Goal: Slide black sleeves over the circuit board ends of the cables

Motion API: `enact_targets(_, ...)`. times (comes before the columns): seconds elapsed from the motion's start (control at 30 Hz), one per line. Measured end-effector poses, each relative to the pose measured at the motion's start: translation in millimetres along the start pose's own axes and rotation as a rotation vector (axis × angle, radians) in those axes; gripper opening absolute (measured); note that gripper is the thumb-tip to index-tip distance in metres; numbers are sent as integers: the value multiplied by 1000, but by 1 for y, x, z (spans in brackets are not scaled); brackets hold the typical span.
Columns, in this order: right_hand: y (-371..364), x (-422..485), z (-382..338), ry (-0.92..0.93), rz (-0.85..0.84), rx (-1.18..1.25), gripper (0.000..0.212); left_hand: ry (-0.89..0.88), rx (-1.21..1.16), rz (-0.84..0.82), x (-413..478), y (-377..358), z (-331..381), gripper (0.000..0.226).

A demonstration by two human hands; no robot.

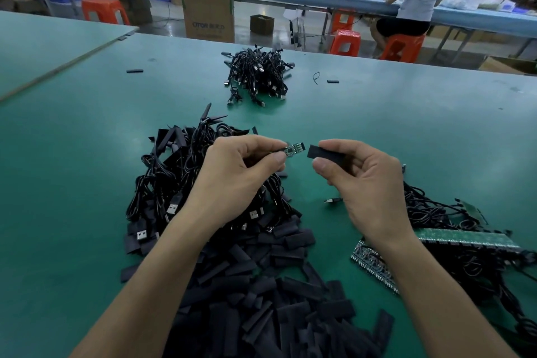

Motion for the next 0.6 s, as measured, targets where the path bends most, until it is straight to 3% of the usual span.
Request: enact_targets(0.6,-2,-3,-2,47,26,-19,24,-2,8,-49,-1,-7,-5,13)
Point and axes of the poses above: each hand's wrist, its own x-axis towards the middle knuckle, its own y-axis out of the back of the hand, z = x × y, the point moved 10 cm from there along x, towards the middle knuckle, and after that the axes turned 13 degrees about z, right-handed, at the moved point
